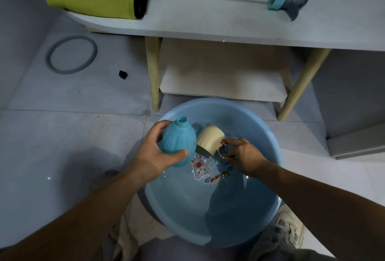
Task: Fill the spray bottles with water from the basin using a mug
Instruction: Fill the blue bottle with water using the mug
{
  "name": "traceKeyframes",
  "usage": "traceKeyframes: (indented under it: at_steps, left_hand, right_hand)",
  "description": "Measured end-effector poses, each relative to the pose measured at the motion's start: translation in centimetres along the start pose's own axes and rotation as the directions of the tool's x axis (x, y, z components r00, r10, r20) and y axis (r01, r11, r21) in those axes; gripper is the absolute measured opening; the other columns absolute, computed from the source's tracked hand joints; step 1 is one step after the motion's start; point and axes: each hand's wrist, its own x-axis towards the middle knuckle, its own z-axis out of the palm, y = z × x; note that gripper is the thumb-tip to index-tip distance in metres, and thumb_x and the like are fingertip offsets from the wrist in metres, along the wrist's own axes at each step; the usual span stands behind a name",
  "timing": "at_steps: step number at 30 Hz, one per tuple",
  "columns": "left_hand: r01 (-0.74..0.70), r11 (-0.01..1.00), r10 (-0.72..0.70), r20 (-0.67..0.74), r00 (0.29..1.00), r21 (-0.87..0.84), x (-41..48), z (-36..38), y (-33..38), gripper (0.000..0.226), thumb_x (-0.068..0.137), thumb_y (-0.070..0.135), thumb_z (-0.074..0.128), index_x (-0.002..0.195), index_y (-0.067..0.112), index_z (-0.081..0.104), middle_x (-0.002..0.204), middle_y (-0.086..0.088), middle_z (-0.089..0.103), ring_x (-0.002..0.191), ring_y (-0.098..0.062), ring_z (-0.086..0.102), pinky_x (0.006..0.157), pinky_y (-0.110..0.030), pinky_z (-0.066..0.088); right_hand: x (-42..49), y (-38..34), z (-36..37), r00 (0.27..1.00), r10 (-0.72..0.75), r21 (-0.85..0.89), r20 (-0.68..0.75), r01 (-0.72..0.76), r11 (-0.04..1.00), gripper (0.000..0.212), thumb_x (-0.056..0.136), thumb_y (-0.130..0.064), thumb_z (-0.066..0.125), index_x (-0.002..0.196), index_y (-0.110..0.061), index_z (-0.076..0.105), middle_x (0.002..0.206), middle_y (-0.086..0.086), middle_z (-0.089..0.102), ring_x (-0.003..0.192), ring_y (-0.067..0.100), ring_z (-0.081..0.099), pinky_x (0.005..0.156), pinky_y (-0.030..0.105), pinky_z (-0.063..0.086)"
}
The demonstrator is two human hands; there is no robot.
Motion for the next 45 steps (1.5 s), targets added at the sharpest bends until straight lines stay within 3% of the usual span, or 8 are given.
traceKeyframes:
  at_steps: [6, 9, 12, 16, 26, 33, 36, 45]
  left_hand:
    - [0.000, 1.000, 0.000, -0.006, 1.000, 0.005, 0.0, -0.5, 0.6, 0.074, 0.070, 0.014, 0.093, 0.125, 0.042, 0.053, 0.126, 0.016, 0.061, 0.114, -0.004, 0.061, 0.075, -0.019, 0.059]
    - [-0.009, 1.000, 0.009, 0.004, 1.000, -0.028, -0.2, -0.7, 1.3, 0.073, 0.071, 0.015, 0.092, 0.125, 0.044, 0.053, 0.127, 0.014, 0.061, 0.114, -0.006, 0.061, 0.074, -0.019, 0.059]
    - [-0.030, 0.998, 0.030, -0.002, 1.000, -0.056, -0.5, -0.9, 2.0, 0.074, 0.071, 0.014, 0.092, 0.129, 0.039, 0.053, 0.129, 0.010, 0.062, 0.115, -0.008, 0.063, 0.078, -0.023, 0.060]
    - [-0.063, 0.996, 0.063, -0.008, 0.998, -0.059, -1.0, -1.2, 3.0, 0.076, 0.071, 0.019, 0.093, 0.130, 0.043, 0.052, 0.125, 0.017, 0.061, 0.107, 0.005, 0.063, 0.074, -0.019, 0.059]
    - [-0.203, 0.979, 0.203, 0.017, 0.979, 0.013, -2.0, -1.9, 6.8, 0.069, 0.072, 0.020, 0.092, 0.119, 0.052, 0.052, 0.122, 0.023, 0.060, 0.106, 0.014, 0.058, 0.074, -0.012, 0.056]
    - [-0.305, 0.952, 0.302, 0.088, 0.949, 0.024, -3.6, -2.0, 10.9, 0.069, 0.071, 0.022, 0.093, 0.122, 0.046, 0.053, 0.112, 0.027, 0.062, 0.105, 0.011, 0.059, 0.073, -0.012, 0.055]
    - [-0.339, 0.941, 0.336, 0.106, 0.936, 0.011, -4.8, -2.2, 12.7, 0.068, 0.063, 0.034, 0.091, 0.119, 0.045, 0.054, 0.109, 0.032, 0.062, 0.104, 0.009, 0.061, 0.075, -0.012, 0.054]
    - [-0.342, 0.940, 0.343, 0.063, 0.937, -0.021, -6.9, -2.3, 14.4, 0.075, 0.051, 0.050, 0.087, 0.119, 0.049, 0.054, 0.107, 0.032, 0.063, 0.104, 0.007, 0.062, 0.081, -0.018, 0.056]
  right_hand:
    - [-1.1, -2.2, -0.2, 0.997, 0.077, 0.300, -0.013, -0.070, 0.951, 0.010, 0.086, -0.015, 0.073, 0.089, -0.010, 0.080, 0.133, -0.001, 0.061, 0.113, 0.019, 0.061, 0.095, 0.018, 0.044]
    - [-1.6, -3.3, -0.6, 0.948, 0.296, 0.713, 0.115, -0.287, 0.639, 0.011, 0.087, -0.009, 0.074, 0.094, -0.002, 0.079, 0.123, 0.001, 0.068, 0.105, 0.005, 0.061, 0.089, 0.005, 0.042]
    - [-2.4, -3.5, -1.2, 0.908, 0.356, 0.873, 0.221, -0.346, 0.342, 0.014, 0.088, -0.008, 0.072, 0.095, 0.003, 0.077, 0.106, 0.014, 0.073, 0.093, 0.015, 0.062, 0.086, 0.026, 0.053]
    - [-3.5, -3.5, -3.0, 0.915, 0.342, 0.934, 0.215, -0.295, 0.202, 0.010, 0.081, -0.018, 0.075, 0.082, -0.009, 0.080, 0.085, 0.010, 0.071, 0.085, 0.022, 0.066, 0.088, 0.035, 0.057]
    - [-6.2, -4.6, -13.2, 0.936, 0.348, 0.973, 0.046, -0.121, 0.196, 0.025, 0.068, -0.032, 0.079, 0.079, -0.010, 0.080, 0.079, 0.008, 0.072, 0.081, 0.016, 0.070, 0.080, 0.022, 0.057]
    - [-10.9, -7.9, -21.0, 0.938, 0.330, 0.955, -0.103, 0.000, 0.296, 0.066, 0.067, -0.040, 0.079, 0.100, 0.015, 0.064, 0.091, 0.022, 0.058, 0.082, 0.030, 0.051, 0.082, 0.038, 0.046]
    - [-13.0, -10.0, -24.0, 0.929, 0.327, 0.931, -0.175, 0.048, 0.361, 0.061, 0.076, -0.041, 0.073, 0.106, 0.012, 0.067, 0.084, 0.022, 0.057, 0.084, 0.033, 0.043, 0.082, 0.047, 0.028]
    - [-15.7, -14.5, -28.2, 0.877, 0.343, 0.895, -0.337, 0.185, 0.406, 0.043, 0.078, -0.036, 0.071, 0.097, 0.002, 0.075, 0.100, 0.020, 0.069, 0.081, 0.022, 0.060, 0.086, 0.034, 0.053]
